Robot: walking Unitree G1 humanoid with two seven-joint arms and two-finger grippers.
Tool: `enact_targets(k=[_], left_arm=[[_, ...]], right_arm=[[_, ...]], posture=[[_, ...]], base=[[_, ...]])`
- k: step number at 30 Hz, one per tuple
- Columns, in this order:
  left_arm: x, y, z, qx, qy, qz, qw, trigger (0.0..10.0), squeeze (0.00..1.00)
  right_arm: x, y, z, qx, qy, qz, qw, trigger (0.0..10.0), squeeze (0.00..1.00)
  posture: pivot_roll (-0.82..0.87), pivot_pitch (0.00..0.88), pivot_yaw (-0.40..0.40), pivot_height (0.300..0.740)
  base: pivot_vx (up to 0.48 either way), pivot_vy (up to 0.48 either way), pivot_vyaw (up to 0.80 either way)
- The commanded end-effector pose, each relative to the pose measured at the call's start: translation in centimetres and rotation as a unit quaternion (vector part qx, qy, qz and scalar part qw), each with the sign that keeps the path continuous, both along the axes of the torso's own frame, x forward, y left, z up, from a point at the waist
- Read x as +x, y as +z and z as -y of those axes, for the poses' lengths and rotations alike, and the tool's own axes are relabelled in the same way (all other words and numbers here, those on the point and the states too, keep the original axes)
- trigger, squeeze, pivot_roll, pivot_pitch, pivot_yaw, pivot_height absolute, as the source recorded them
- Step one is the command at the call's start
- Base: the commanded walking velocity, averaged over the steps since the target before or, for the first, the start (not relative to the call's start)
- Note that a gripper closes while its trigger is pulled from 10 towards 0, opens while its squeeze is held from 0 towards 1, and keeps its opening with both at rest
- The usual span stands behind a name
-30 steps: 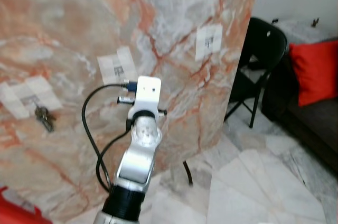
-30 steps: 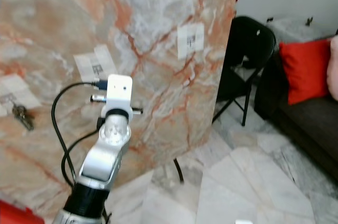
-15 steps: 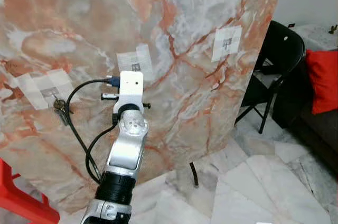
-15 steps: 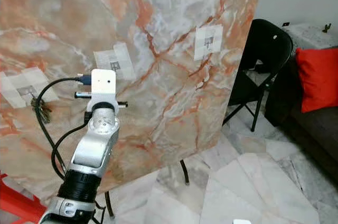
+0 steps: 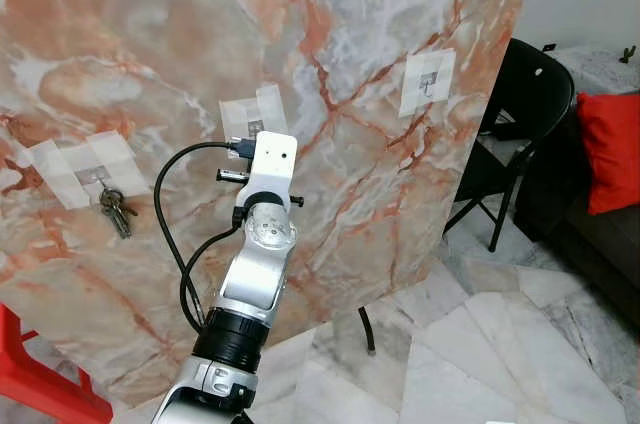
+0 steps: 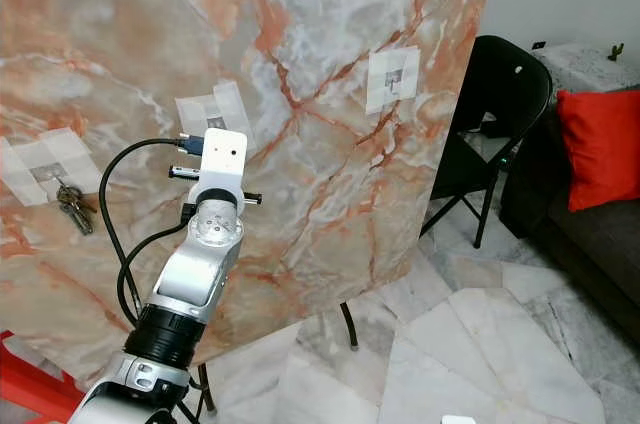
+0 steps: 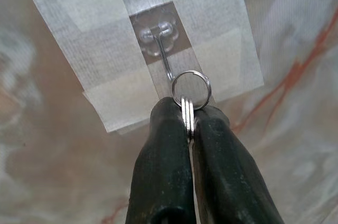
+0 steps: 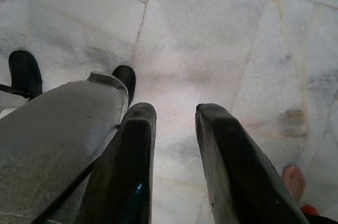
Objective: Hang keys on a hook
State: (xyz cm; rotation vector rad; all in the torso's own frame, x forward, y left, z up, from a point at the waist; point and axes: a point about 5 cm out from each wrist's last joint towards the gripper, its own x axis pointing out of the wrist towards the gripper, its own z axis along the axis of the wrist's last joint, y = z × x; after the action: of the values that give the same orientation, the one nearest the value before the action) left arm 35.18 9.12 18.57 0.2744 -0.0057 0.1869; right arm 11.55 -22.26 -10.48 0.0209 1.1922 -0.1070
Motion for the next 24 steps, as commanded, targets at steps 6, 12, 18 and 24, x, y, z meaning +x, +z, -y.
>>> enact_targets(k=[6, 12, 18, 24], left_arm=[[0.6, 0.9, 0.1, 0.004, 0.017, 0.009, 1.0, 10.0, 0.0], [0.9, 1.0, -0.2, 0.003, 0.033, 0.007, 0.999, 10.0, 0.0], [0.9, 1.1, -0.5, 0.005, 0.045, 0.008, 0.999, 10.0, 0.0], [0.7, 0.9, -1.1, 0.003, 0.061, 0.003, 0.998, 10.0, 0.0]], right_arm=[[0.1, 0.0, 0.0, 0.0, -0.006, 0.001, 1.0, 10.0, 0.0], [0.0, 0.0, 0.0, 0.0, -0.005, 0.0, 1.0, 10.0, 0.0], [0.0, 0.0, 0.0, 0.0, -0.004, -0.001, 1.0, 10.0, 0.0], [0.0, 0.0, -0.1, 0.001, -0.003, -0.002, 1.0, 10.0, 0.0]], posture=[[0.1, 0.0, -0.027, 0.74], [0.1, 0.0, -0.026, 0.74], [0.1, 0.0, -0.025, 0.74], [0.1, 0.0, -0.023, 0.74]], base=[[0.0, 0.0, 0.0], [0.0, 0.0, 0.0], [0.0, 0.0, 0.0], [0.0, 0.0, 0.0]])
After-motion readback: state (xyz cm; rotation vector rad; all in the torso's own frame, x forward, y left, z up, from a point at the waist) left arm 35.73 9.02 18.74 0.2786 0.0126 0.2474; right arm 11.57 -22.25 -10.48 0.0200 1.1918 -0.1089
